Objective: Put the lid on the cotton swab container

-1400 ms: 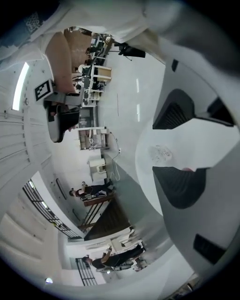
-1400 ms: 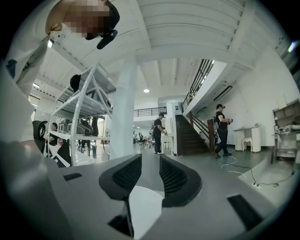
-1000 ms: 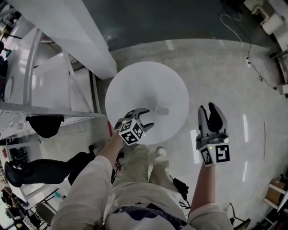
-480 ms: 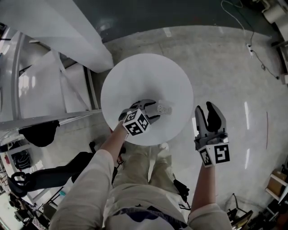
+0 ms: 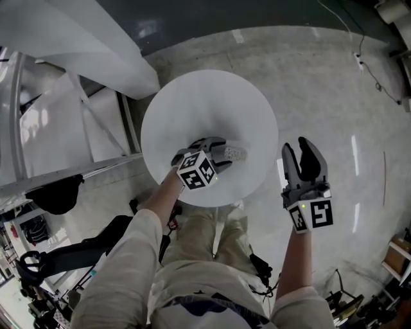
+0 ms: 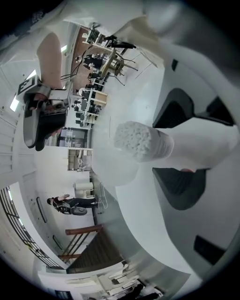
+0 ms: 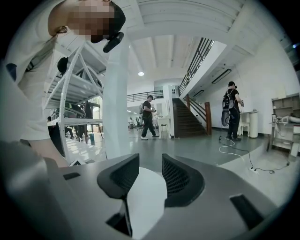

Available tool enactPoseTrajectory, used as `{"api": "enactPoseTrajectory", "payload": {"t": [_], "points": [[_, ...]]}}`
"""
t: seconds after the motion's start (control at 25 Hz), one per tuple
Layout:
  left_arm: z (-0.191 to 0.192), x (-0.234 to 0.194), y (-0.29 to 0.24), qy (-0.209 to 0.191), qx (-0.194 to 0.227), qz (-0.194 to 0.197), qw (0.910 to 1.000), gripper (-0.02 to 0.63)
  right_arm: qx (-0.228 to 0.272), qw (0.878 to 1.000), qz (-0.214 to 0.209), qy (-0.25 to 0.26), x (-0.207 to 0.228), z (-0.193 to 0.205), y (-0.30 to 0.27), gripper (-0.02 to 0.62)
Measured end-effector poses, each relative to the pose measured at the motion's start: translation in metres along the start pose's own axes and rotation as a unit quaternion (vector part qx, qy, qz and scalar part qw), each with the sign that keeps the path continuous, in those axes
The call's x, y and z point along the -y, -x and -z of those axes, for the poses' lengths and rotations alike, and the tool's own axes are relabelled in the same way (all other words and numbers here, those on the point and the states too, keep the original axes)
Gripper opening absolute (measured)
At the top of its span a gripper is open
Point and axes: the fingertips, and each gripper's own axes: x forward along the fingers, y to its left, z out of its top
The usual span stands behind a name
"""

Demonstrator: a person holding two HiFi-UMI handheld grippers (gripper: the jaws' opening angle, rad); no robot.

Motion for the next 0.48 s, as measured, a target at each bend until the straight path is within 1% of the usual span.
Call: {"api": "enactPoseTrajectory", "payload": {"t": [0.24,0.48], "points": [[0.001,0.001,-0.002,-0.011,-0.001,0.008,0.9999,0.25,-0.011,1.0,-0.015,0.01,0.001,0.007,-0.015,0.163],[0.001,0.003,-0.002,-0.022,-0.003,0.009,0.9997,0.219,-0.034,0.998,-0.043,0.033,-0.002,0.017,-0.036,0.161]]}}
